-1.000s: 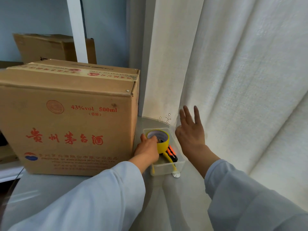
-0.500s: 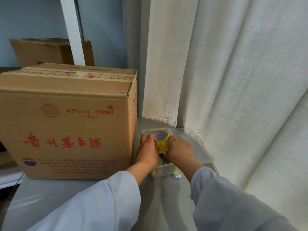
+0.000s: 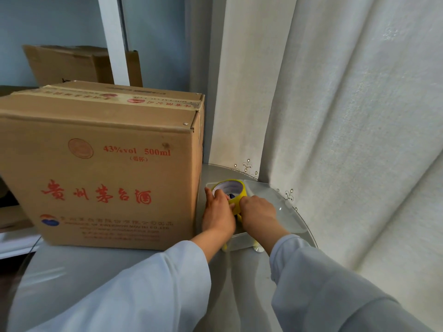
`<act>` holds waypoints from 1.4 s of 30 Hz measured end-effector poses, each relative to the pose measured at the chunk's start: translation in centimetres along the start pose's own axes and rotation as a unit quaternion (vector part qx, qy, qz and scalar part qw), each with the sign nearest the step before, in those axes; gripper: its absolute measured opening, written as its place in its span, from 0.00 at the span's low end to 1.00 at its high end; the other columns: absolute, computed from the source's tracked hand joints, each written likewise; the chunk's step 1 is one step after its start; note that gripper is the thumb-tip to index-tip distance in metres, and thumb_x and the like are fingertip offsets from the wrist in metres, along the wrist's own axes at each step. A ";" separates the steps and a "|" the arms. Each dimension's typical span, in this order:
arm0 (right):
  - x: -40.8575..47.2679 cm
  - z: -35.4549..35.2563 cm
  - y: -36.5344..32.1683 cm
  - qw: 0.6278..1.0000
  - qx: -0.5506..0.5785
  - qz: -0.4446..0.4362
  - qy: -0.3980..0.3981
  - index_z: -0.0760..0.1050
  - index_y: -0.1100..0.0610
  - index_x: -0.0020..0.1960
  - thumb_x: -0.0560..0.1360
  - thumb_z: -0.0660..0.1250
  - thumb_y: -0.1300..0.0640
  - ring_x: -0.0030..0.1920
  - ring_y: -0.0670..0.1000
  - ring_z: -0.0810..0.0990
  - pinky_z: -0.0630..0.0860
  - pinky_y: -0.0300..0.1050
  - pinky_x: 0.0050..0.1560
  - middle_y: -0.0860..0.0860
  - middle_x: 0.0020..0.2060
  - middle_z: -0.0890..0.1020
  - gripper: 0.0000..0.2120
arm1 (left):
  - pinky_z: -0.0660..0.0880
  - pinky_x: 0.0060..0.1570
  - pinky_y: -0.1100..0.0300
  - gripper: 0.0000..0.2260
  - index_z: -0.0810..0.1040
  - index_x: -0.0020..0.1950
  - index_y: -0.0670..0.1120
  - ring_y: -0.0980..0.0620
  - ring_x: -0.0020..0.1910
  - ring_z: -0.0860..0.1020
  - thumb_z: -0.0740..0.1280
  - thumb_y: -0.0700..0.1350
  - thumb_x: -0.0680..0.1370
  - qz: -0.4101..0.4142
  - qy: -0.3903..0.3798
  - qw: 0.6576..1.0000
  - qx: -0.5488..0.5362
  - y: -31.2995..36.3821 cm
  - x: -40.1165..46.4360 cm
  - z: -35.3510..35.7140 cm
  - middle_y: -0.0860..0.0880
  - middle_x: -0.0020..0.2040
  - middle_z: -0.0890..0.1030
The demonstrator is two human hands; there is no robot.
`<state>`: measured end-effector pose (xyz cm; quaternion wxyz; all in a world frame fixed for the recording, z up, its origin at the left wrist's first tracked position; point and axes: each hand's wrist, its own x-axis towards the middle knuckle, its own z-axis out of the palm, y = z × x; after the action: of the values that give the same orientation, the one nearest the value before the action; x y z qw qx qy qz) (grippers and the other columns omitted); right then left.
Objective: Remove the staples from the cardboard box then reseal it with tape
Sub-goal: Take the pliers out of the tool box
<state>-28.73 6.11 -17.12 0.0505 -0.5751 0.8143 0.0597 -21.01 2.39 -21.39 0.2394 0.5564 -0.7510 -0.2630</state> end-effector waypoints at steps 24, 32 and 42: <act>-1.1 -6.5 2.6 0.808 0.565 0.073 0.152 0.70 0.58 0.31 0.72 0.67 0.60 0.26 0.51 0.60 0.57 0.41 0.26 0.50 0.23 0.64 0.12 | 0.48 0.74 0.48 0.21 0.67 0.70 0.43 0.40 0.76 0.51 0.59 0.53 0.80 0.061 -0.184 0.969 0.153 0.6 -0.9 -1.0 0.40 0.76 0.57; -3.1 -7.2 2.2 0.793 0.575 0.053 0.193 0.81 0.61 0.48 0.73 0.65 0.61 0.26 0.47 0.63 0.59 0.38 0.28 0.45 0.20 0.67 0.08 | 0.68 0.64 0.54 0.11 0.74 0.60 0.42 0.44 0.58 0.72 0.60 0.41 0.79 0.077 -0.231 0.970 -0.018 2.5 -3.2 -4.7 0.41 0.59 0.74; -9.2 -10.7 0.0 0.766 0.590 -0.009 0.254 0.80 0.62 0.53 0.74 0.65 0.59 0.30 0.47 0.65 0.63 0.40 0.32 0.47 0.28 0.68 0.11 | 0.72 0.62 0.46 0.22 0.68 0.69 0.49 0.44 0.63 0.71 0.54 0.61 0.80 -0.035 -0.145 0.936 -0.319 8.2 -7.8 -13.5 0.45 0.64 0.72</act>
<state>-25.83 13.00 -5.19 0.1722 -0.4331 0.6668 -0.5816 -15.93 10.17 -6.44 0.2835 0.4325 -0.6344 -0.5746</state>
